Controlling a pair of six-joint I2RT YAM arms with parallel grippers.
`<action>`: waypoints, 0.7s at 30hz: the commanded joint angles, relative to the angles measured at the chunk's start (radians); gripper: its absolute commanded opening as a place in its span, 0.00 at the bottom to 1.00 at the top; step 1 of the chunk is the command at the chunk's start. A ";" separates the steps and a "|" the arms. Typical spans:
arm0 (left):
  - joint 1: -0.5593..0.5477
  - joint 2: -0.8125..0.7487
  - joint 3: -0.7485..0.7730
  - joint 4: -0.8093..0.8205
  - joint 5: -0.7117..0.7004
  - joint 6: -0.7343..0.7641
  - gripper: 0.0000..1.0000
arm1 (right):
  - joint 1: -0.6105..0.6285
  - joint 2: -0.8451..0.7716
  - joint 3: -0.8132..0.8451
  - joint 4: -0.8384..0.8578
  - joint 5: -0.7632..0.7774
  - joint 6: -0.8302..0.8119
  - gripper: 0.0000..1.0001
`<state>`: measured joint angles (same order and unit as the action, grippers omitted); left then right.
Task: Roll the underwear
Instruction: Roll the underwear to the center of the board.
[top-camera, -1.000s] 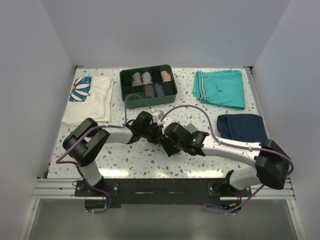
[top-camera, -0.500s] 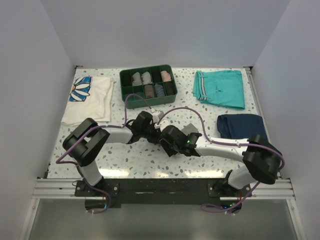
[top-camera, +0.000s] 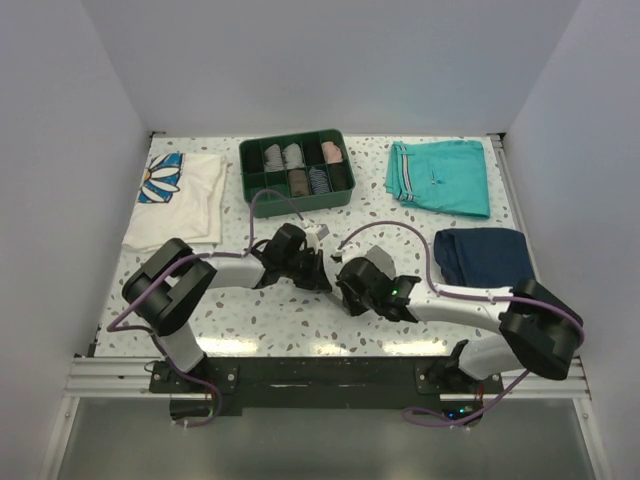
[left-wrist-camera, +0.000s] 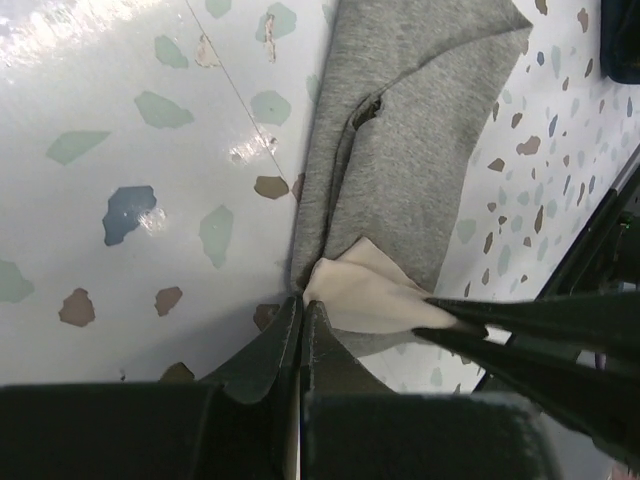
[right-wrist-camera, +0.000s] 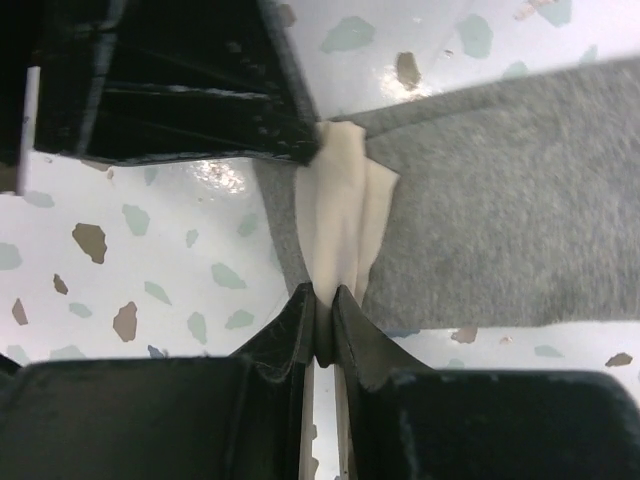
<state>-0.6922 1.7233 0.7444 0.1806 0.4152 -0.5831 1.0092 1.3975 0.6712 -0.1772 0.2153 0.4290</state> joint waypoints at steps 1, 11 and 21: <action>0.002 -0.070 -0.017 -0.064 -0.041 0.011 0.00 | -0.096 -0.097 -0.099 0.079 -0.106 0.132 0.01; 0.003 -0.188 -0.014 -0.102 -0.093 0.002 0.45 | -0.213 -0.092 -0.191 0.220 -0.306 0.160 0.01; 0.003 -0.225 -0.053 -0.047 -0.069 0.028 0.56 | -0.271 -0.039 -0.223 0.251 -0.333 0.212 0.00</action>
<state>-0.6941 1.5234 0.7204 0.0826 0.3313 -0.5835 0.7536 1.3178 0.4679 0.0658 -0.1009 0.6220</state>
